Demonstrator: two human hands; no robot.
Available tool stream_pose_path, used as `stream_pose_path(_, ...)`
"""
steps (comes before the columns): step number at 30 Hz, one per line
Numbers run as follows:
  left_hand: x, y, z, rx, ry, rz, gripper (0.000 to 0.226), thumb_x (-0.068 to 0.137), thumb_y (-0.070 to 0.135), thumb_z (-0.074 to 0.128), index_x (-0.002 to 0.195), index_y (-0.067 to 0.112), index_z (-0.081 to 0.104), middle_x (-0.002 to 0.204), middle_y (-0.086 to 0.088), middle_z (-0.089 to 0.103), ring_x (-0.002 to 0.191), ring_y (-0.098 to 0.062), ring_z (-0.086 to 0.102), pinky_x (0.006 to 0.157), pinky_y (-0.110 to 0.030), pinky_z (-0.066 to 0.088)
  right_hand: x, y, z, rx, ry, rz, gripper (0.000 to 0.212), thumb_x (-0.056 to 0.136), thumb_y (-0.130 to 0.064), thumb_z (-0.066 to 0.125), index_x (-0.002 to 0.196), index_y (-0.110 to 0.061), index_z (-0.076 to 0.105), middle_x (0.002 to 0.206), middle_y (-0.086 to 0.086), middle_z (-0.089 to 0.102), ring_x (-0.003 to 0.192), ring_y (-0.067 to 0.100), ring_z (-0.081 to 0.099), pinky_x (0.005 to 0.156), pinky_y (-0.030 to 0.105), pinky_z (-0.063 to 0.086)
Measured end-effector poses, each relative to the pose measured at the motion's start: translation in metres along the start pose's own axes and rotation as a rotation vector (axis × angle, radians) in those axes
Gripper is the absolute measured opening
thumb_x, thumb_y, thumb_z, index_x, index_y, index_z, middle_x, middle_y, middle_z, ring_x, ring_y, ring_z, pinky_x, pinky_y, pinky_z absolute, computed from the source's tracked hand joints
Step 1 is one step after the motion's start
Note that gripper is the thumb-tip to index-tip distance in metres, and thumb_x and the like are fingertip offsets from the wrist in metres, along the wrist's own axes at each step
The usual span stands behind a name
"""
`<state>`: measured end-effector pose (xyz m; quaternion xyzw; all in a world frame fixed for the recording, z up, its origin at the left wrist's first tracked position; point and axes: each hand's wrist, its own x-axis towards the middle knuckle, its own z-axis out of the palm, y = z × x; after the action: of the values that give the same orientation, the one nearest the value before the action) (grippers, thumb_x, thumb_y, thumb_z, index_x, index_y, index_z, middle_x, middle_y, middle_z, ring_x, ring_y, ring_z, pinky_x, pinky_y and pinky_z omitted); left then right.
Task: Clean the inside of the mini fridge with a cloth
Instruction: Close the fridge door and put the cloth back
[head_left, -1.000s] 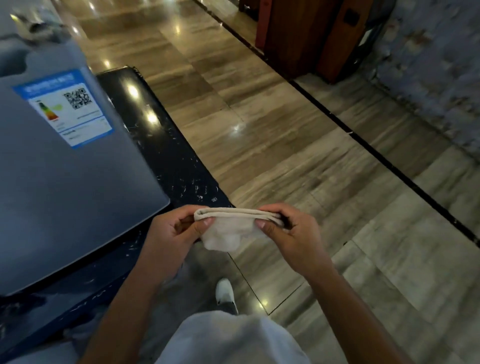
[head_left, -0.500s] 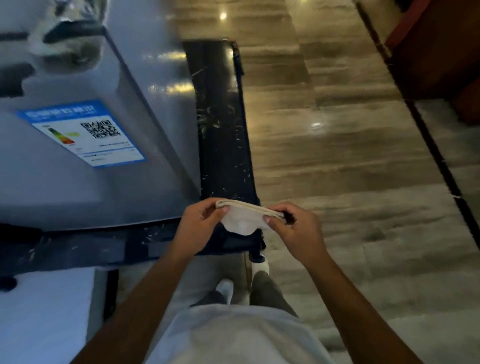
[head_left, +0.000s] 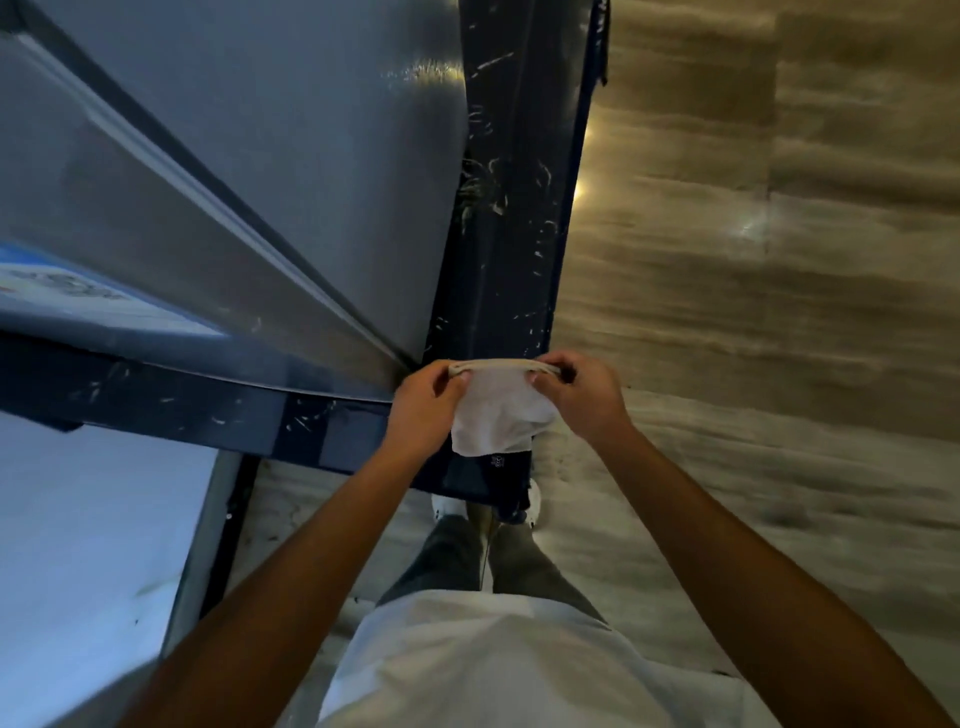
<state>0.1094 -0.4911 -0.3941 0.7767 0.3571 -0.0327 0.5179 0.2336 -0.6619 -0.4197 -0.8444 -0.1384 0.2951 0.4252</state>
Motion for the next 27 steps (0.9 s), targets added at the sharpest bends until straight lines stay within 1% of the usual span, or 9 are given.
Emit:
stream_pose_path(4, 0.011, 0.001, 0.01, 0.094, 0.061, 0.076, 0.02, 0.098, 0.02, 0.052, 0.115, 0.018, 0.064, 0.101, -0.004, 0.07, 0.091, -0.019, 0.065, 0.081, -0.031, 0.053, 0.027, 0.007, 0.008, -0.074, 0.023, -0.038, 0.011, 0.086, -0.019, 0.073, 0.097, -0.017, 0.074, 0.085, -0.005, 0.071, 0.079, 0.014, 0.066, 0.076, 0.033, 0.055)
stream_pose_path(7, 0.021, -0.008, 0.016, 0.171, 0.076, 0.113, 0.028, 0.099, 0.018, 0.05, 0.126, 0.017, 0.058, 0.113, -0.007, 0.069, 0.101, -0.024, 0.066, 0.087, -0.034, 0.053, 0.04, 0.014, 0.016, -0.178, 0.058, -0.069, 0.011, 0.086, -0.024, 0.073, 0.096, -0.018, 0.073, 0.093, -0.003, 0.069, 0.087, 0.016, 0.062, 0.075, 0.03, 0.048)
stream_pose_path(10, 0.026, -0.015, 0.022, 0.205, 0.098, 0.126, 0.048, 0.097, 0.019, 0.052, 0.143, 0.015, 0.042, 0.146, -0.007, 0.049, 0.128, -0.023, 0.052, 0.107, -0.034, 0.043, 0.053, 0.026, 0.022, -0.271, 0.087, -0.106, 0.017, 0.084, -0.026, 0.074, 0.098, -0.017, 0.074, 0.106, -0.001, 0.066, 0.099, 0.015, 0.057, 0.079, 0.023, 0.039)
stream_pose_path(12, 0.027, -0.021, 0.024, 0.347, 0.093, 0.217, 0.057, 0.092, 0.015, 0.057, 0.146, 0.01, 0.037, 0.158, -0.008, 0.029, 0.141, -0.021, 0.035, 0.113, -0.028, 0.031, 0.056, 0.031, 0.026, -0.317, 0.116, -0.121, 0.024, 0.083, -0.028, 0.074, 0.105, -0.018, 0.072, 0.115, 0.0, 0.063, 0.108, 0.02, 0.057, 0.086, 0.028, 0.047)
stream_pose_path(15, 0.033, -0.032, 0.026, 0.723, -0.047, 0.351, 0.064, 0.09, 0.022, 0.063, 0.147, 0.006, 0.037, 0.163, -0.014, 0.021, 0.151, -0.031, 0.018, 0.122, -0.04, 0.022, 0.051, 0.03, 0.026, -0.433, 0.159, -0.183, 0.049, 0.081, -0.028, 0.074, 0.127, -0.02, 0.06, 0.138, 0.006, 0.053, 0.127, 0.027, 0.049, 0.104, 0.041, 0.045)
stream_pose_path(18, 0.039, -0.039, 0.029, 0.974, -0.201, 0.295, 0.07, 0.097, 0.04, 0.051, 0.153, 0.007, 0.024, 0.166, -0.012, 0.009, 0.153, -0.035, 0.0, 0.123, -0.047, 0.013, 0.037, 0.035, 0.025, -0.664, 0.098, -0.321, 0.056, 0.085, -0.037, 0.067, 0.136, -0.019, 0.054, 0.154, 0.008, 0.042, 0.143, 0.031, 0.034, 0.112, 0.048, 0.034)
stream_pose_path(22, 0.042, -0.039, 0.033, 0.998, -0.219, 0.262, 0.073, 0.099, 0.042, 0.046, 0.156, 0.008, 0.013, 0.167, -0.011, 0.001, 0.153, -0.034, -0.004, 0.124, -0.046, 0.009, 0.025, 0.044, 0.024, -0.825, -0.024, -0.329, 0.058, 0.096, -0.047, 0.046, 0.146, -0.017, 0.044, 0.164, 0.008, 0.025, 0.152, 0.033, 0.018, 0.118, 0.058, 0.023)
stream_pose_path(25, 0.041, -0.037, 0.031, 1.003, -0.229, 0.255, 0.075, 0.1, 0.041, 0.046, 0.156, 0.007, 0.01, 0.167, -0.012, -0.001, 0.153, -0.034, -0.003, 0.125, -0.045, 0.009, 0.024, 0.039, 0.024, -0.886, -0.092, -0.292, 0.063, 0.099, -0.049, 0.032, 0.153, -0.016, 0.032, 0.166, 0.01, 0.017, 0.153, 0.033, 0.011, 0.12, 0.058, 0.017)
stream_pose_path(27, 0.041, -0.034, 0.03, 0.995, -0.241, 0.254, 0.073, 0.1, 0.038, 0.047, 0.156, 0.007, 0.012, 0.167, -0.013, 0.0, 0.153, -0.034, -0.001, 0.125, -0.044, 0.01, 0.024, 0.033, 0.023, -0.901, -0.139, -0.259, 0.064, 0.101, -0.048, 0.031, 0.156, -0.016, 0.026, 0.166, 0.012, 0.013, 0.154, 0.033, 0.007, 0.121, 0.057, 0.012)
